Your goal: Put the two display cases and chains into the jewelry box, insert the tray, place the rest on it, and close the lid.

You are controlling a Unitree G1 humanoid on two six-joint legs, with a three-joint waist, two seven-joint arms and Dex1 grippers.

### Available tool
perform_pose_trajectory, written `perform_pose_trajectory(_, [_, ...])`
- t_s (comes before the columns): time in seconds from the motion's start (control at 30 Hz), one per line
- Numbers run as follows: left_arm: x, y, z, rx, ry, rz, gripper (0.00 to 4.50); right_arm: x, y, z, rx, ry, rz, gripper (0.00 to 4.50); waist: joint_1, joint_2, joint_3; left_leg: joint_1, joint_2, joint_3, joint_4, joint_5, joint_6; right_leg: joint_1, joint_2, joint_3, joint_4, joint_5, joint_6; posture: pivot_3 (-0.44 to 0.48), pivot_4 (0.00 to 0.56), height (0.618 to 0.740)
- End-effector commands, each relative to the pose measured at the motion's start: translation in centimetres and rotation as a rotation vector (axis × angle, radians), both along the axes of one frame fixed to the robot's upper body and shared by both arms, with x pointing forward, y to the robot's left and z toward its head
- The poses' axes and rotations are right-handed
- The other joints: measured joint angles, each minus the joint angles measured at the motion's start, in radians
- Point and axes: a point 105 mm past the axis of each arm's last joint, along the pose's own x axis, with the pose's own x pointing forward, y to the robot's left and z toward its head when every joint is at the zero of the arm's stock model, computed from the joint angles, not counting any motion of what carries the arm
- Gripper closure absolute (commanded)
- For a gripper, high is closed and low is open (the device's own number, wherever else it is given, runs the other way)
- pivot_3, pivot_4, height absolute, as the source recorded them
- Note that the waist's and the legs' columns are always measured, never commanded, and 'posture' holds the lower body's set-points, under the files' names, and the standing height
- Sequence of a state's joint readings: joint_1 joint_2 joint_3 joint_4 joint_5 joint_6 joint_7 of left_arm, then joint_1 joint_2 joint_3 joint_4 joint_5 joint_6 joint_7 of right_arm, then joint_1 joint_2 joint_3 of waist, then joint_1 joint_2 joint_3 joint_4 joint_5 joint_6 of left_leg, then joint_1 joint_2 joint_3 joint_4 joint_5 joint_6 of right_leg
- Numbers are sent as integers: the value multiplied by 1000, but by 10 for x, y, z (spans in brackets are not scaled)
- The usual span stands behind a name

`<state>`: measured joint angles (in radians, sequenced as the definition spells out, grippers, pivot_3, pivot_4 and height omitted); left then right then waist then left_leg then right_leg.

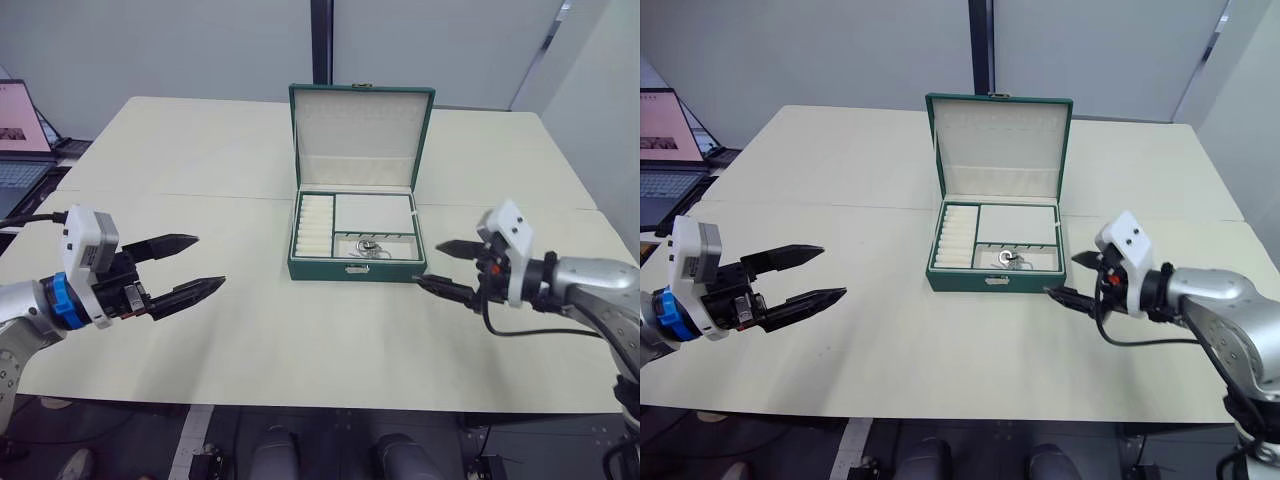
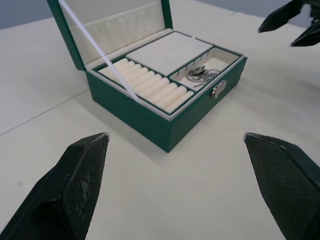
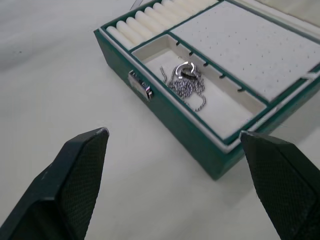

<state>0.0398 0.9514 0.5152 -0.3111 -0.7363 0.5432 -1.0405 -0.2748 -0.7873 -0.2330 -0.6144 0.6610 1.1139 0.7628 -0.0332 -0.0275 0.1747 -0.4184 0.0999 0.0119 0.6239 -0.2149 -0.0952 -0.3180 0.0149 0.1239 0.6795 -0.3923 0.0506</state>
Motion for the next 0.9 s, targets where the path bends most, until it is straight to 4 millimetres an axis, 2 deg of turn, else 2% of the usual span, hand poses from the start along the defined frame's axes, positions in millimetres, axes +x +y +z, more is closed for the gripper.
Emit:
perform_pose_trajectory(0.03, [-4,9,-3,19,-34,12,0,-20,-11,1,-21,-32,-22,50,-1,0,0,0,0,0,0,0,0,0,0,0,0,0,0,0,150,740])
perform_pose_trajectory(0.27, [-16,14,-2,-14,-31,-6,0,-44,-28,-29,-49,59,-78,50,0,-1,0,0,0,-1,0,0,0,1,0,0,0,0,0,0,150,740])
perform_pose_trajectory(0.43, [-18,17,-2,-3,-21,0,0,-44,-32,-32,-47,59,-94,50,0,-1,0,0,0,-1,0,0,0,0,0,0,0,0,0,0,150,740])
perform_pose_trajectory(0.53, [-11,18,-3,51,-31,65,0,-42,-35,-36,-56,98,-119,50,1,-1,-1,0,0,-1,0,0,0,0,0,-1,0,0,0,0,150,740])
perform_pose_trajectory(0.63, [-6,16,-3,14,-4,83,0,-38,-38,-37,-54,104,-145,50,1,-1,-1,0,0,-1,0,0,0,1,0,0,0,0,0,0,150,740])
perform_pose_trajectory(0.83, [3,9,2,-9,-1,75,1945,-28,-37,-32,-47,73,-158,2051,0,-1,-1,0,0,-1,0,0,0,1,0,0,0,0,0,0,150,740])
perform_pose_trajectory(0.9, [6,7,3,-20,-5,73,2586,-24,-36,-30,-43,60,-164,2595,1,-1,-1,0,0,-1,0,0,0,1,0,0,0,0,0,0,150,740])
